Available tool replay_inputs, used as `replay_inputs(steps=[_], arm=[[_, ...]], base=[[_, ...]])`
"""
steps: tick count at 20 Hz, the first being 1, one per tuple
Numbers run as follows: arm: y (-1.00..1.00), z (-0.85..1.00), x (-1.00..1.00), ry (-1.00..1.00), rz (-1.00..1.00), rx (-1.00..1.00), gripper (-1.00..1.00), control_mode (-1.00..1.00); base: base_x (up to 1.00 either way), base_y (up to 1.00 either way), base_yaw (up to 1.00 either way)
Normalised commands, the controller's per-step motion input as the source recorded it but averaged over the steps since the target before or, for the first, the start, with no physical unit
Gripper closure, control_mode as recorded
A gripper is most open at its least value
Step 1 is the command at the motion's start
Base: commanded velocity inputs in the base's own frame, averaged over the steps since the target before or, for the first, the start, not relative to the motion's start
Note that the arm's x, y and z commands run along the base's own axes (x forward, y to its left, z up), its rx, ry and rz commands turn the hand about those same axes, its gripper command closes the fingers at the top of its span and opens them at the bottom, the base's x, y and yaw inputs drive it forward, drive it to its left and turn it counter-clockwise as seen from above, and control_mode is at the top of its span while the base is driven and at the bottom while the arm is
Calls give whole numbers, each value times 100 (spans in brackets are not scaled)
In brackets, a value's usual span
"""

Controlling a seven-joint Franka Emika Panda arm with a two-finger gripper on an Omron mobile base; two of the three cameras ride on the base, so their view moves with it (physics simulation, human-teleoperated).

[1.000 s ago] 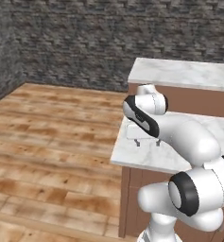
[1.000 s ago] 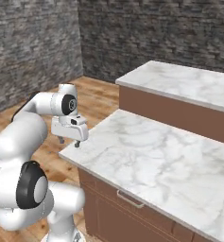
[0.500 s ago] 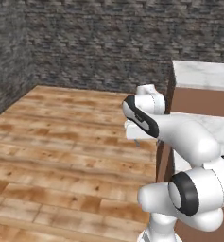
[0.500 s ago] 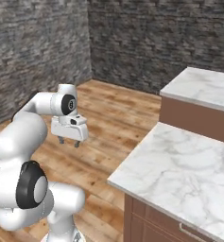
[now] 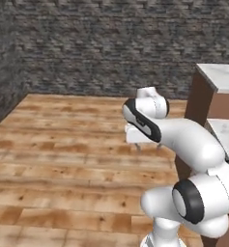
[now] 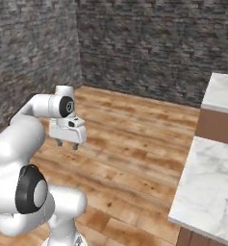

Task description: Pick up the metallic utensils from the counter and place them in the open drawer. Make sure not to pick up any wooden utensils.

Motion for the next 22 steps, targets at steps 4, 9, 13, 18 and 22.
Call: replay_inputs(steps=[4,9,13,18,22], arm=[[0,0,0,0,0,0,-100,100],[0,0,0,0,0,0,-100,100],[0,0,0,0,0,0,-100,100],[0,0,0,0,0,0,-100,100],[0,0,0,0,0,0,-100,100]], base=[[100,91,-56],[100,88,-57],[100,89,-56],[100,88,-56],[100,87,-57]])
